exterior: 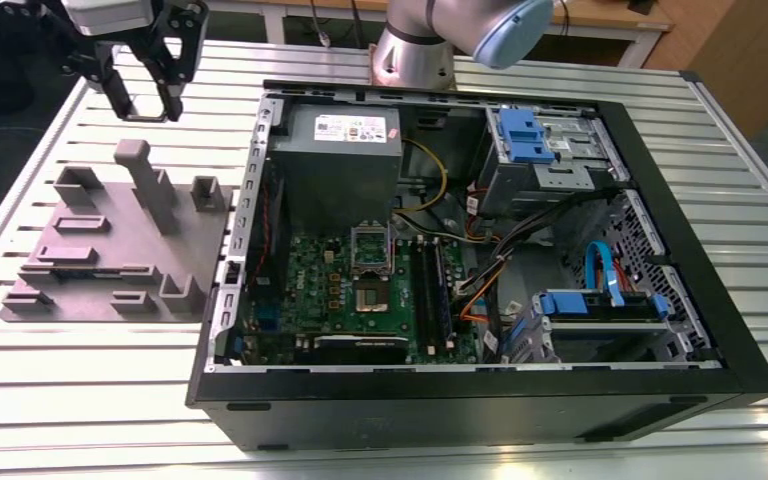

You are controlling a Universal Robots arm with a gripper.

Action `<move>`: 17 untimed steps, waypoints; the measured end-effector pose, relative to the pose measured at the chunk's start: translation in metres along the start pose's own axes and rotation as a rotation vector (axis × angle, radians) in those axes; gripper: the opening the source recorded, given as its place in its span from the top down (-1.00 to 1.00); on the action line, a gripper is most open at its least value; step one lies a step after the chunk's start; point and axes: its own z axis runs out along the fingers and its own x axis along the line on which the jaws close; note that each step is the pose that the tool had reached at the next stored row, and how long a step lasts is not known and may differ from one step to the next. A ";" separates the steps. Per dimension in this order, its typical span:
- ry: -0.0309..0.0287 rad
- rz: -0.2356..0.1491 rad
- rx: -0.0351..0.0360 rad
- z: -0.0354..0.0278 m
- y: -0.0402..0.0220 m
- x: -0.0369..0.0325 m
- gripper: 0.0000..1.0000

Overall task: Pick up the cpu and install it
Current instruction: 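Pick up the cpu and move it towards the insertion slot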

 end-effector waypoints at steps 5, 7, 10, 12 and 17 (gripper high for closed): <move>0.0001 0.000 0.0001 0.0000 0.0001 -0.0017 0.06; 0.0000 0.000 0.0000 0.0000 0.0001 -0.0023 0.06; 0.0001 0.000 0.0001 0.0000 0.0001 -0.0033 0.06; 0.0000 0.000 0.0000 0.0000 0.0001 -0.0040 0.06; 0.0000 0.000 0.0000 0.0000 0.0001 -0.0057 0.06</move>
